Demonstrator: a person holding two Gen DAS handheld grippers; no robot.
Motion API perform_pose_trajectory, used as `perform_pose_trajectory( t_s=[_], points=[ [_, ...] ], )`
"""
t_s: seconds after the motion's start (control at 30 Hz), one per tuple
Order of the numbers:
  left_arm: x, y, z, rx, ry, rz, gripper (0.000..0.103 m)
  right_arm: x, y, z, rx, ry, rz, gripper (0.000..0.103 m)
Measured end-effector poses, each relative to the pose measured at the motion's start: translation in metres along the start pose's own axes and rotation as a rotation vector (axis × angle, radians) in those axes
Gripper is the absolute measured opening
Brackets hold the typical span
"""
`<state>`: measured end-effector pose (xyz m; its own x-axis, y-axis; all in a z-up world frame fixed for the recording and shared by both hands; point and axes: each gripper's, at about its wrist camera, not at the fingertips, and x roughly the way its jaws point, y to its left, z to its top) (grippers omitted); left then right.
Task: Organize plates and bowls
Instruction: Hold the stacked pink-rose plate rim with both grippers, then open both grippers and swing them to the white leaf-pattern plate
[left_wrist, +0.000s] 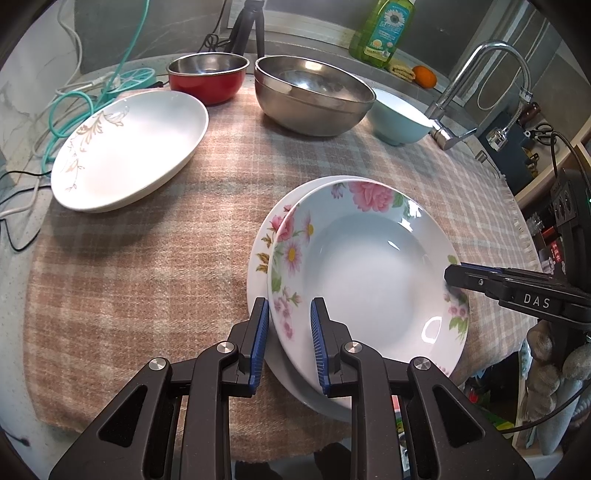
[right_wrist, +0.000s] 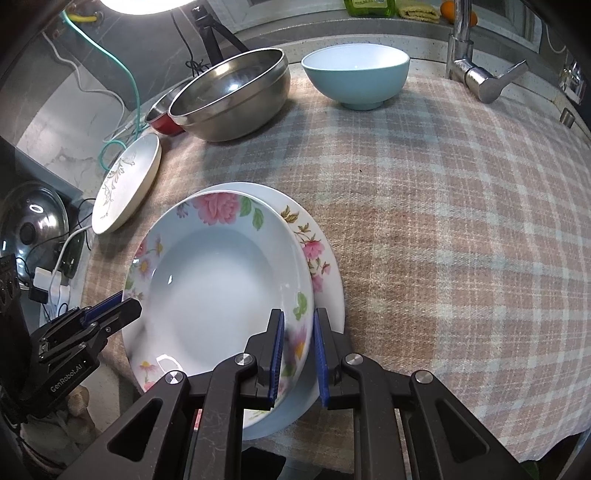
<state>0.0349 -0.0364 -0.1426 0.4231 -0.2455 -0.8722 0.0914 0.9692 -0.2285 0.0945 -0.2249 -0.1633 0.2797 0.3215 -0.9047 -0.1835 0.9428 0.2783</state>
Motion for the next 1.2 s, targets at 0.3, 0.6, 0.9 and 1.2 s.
perform_pose_trajectory(
  t_s=[0.3, 0.6, 0.9, 1.2],
  points=[
    [-0.013, 0.013, -0.002, -0.036, -0.015, 0.001, 0.02, -0.01, -0.002, 0.0, 0.018, -0.025, 0.003, 0.016],
    [-0.039, 0.04, 0.003, -0.107, -0.071, 0.005, 0.02, -0.038, 0.019, 0.007, -0.002, -0.1, 0.063, 0.018],
    [-0.065, 0.085, 0.007, -0.18, -0.131, 0.025, 0.02, -0.049, 0.071, 0.021, -0.051, -0.152, 0.097, 0.025],
    [-0.09, 0.12, 0.021, -0.242, -0.22, 0.094, 0.02, -0.052, 0.112, 0.038, -0.117, -0.187, 0.163, 0.028]
  ],
)
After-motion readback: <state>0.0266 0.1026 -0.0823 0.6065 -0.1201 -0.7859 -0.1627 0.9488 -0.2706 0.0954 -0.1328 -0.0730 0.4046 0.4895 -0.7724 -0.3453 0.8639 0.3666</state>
